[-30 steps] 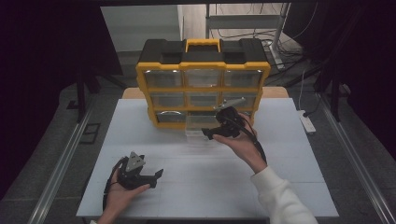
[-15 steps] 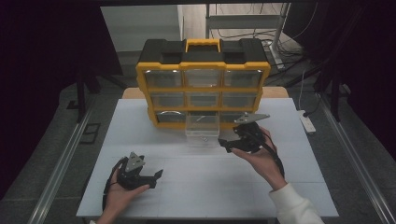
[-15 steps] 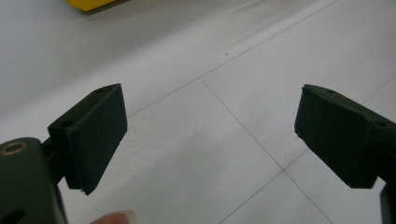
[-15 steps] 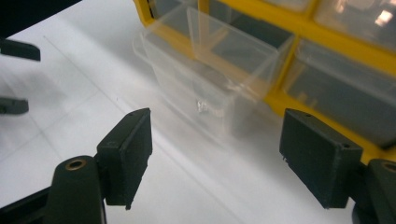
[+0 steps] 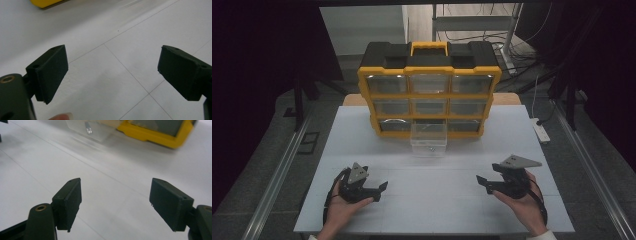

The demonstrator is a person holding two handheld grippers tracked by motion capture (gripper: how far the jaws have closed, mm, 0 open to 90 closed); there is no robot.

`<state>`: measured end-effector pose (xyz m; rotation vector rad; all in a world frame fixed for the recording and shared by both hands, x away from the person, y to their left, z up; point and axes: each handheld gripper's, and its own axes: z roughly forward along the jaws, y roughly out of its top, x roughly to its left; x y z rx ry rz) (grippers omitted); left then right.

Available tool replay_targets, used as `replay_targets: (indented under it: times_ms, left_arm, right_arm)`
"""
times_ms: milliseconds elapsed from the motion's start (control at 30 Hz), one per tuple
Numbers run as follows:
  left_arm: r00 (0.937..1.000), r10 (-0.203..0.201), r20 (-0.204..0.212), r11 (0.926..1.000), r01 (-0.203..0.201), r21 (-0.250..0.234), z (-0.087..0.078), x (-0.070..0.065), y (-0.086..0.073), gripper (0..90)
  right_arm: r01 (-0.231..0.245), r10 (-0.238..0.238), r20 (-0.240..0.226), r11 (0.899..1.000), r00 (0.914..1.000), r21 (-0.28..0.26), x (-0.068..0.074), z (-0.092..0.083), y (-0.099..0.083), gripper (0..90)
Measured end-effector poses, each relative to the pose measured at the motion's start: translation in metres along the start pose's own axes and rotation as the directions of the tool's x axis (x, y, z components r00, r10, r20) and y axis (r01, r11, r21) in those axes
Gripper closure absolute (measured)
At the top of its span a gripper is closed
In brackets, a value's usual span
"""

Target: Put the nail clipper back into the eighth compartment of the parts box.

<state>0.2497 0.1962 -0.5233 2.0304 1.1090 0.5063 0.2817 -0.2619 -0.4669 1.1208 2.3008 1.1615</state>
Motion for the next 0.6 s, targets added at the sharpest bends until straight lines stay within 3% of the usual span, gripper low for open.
replay_targets:
  times_ms: [100, 233, 467, 600]
  left_arm:
    - [1.0000, -0.001, 0.007, 1.0000, 0.001, 0.002, 0.001, 0.000, 0.000, 10.3]
    - [0.9996, -0.014, 0.025, 0.9999, 0.014, -0.003, 0.001, 0.001, 0.000, 10.3]
    - [0.9996, -0.008, 0.028, 1.0000, 0.008, -0.004, 0.000, 0.000, 0.001, 10.3]
    - [0.9981, -0.032, 0.052, 0.9994, 0.033, -0.012, 0.000, 0.001, 0.002, 10.3]
  right_arm:
    - [-0.015, 0.015, 0.023, 1.000, 0.9996, -0.016, -0.011, -0.006, -0.019, 25.6]
    - [-0.031, 0.032, 0.011, 0.999, 0.9994, -0.014, -0.020, 0.000, -0.024, 24.6]
    - [-0.023, 0.023, 0.001, 1.000, 0.9997, -0.017, -0.021, 0.003, -0.028, 24.7]
    - [-0.021, 0.021, -0.002, 1.000, 0.9998, -0.021, -0.022, 0.005, -0.031, 24.9]
